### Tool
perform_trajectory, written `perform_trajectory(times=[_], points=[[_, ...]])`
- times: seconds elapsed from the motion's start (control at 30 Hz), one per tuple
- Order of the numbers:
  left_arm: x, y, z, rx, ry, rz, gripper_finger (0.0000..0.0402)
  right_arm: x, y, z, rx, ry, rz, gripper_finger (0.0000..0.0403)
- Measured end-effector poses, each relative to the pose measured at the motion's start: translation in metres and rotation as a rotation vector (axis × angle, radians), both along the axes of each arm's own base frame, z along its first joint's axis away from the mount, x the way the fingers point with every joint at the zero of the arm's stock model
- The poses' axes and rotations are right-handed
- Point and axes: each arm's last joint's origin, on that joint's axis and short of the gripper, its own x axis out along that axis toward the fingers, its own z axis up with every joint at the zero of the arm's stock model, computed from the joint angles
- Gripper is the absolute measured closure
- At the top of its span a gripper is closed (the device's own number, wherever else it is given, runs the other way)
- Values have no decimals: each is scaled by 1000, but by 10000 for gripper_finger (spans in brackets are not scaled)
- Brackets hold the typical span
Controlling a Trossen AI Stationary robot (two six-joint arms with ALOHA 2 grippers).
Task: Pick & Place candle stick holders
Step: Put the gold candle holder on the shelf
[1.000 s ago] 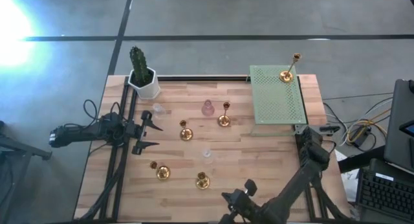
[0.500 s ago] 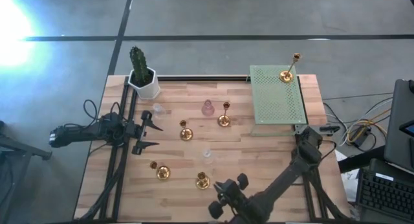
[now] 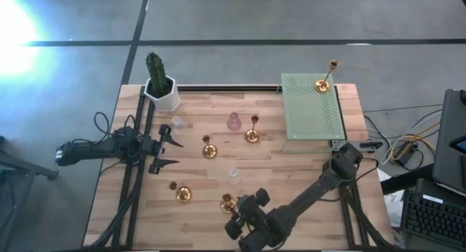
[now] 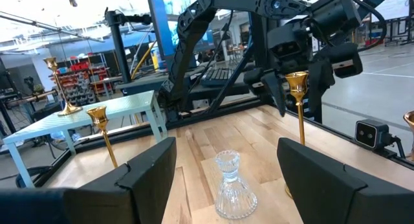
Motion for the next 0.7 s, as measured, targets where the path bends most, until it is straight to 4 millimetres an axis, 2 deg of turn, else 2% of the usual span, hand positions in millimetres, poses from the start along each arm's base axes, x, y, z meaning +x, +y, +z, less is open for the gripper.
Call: perform_trajectory(times=[0.27,0.33,0.53,0.7], points=[[0,0,0,0,0,0,128,-1,-2,0,-5,31,6,168],[0,0,0,0,0,0,128,-8,-4,5,-7,54,-6,172],[0,0,0,0,2,0,128,-33,-3,36,3,52,-11,191],[0,0,0,0,2,0,128,-41,4,34,4,63,10,200]])
